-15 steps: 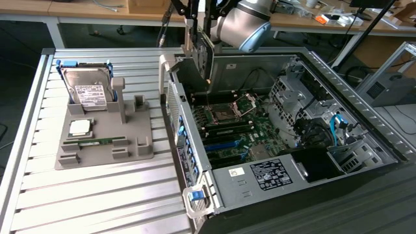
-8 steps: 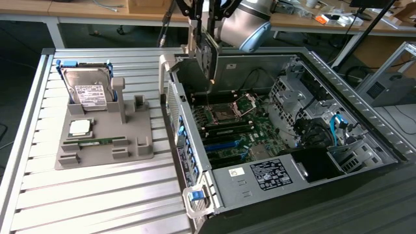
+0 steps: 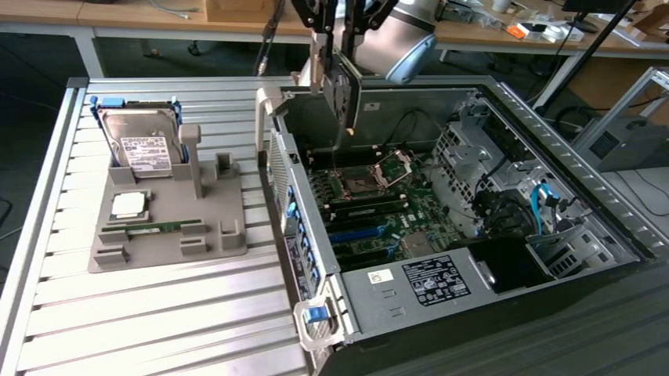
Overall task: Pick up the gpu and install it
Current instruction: 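Pick up the gpu and move the gpu toward the slot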
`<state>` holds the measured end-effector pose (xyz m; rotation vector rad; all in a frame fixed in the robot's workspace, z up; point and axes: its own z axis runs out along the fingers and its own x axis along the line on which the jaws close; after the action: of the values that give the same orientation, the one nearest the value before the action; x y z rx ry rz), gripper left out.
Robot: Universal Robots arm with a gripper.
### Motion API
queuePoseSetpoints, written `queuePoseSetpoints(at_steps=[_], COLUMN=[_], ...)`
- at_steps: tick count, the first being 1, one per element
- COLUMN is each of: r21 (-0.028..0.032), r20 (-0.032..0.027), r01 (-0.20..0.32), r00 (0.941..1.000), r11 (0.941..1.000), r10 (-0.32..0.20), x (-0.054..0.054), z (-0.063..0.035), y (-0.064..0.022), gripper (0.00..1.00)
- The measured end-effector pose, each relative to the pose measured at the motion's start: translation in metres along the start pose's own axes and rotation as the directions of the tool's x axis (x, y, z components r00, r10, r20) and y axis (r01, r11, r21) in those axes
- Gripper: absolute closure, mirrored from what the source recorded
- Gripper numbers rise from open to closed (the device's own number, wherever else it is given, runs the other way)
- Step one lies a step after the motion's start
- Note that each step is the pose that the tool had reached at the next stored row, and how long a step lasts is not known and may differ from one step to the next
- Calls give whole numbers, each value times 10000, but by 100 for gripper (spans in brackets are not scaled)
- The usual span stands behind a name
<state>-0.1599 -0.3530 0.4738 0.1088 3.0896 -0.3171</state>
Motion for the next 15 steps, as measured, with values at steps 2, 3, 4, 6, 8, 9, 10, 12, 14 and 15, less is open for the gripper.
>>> queuePoseSetpoints(at_steps=[2,3,4,6,8,9,10,12,14,15], r21=[13,19,24,36,45,49,59,72,82,86], r20=[1,1,2,2,1,1,1,2,2,1], r01=[1,1,1,2,2,1,2,2,4,4], r00=[10000,10000,10000,10000,10000,10000,10000,10000,10000,10000], r11=[10000,10000,10000,10000,10000,10000,10000,10000,10000,10000], r10=[-1,-1,-1,-2,-2,-1,-2,-2,-4,-4], x=[-33,-49,-62,-96,-123,-135,-153,-187,-212,-225], z=[5,7,9,14,19,22,26,36,44,49], y=[3,5,6,9,12,14,16,20,24,25], gripper=[73,73,73,73,73,73,73,73,73,73])
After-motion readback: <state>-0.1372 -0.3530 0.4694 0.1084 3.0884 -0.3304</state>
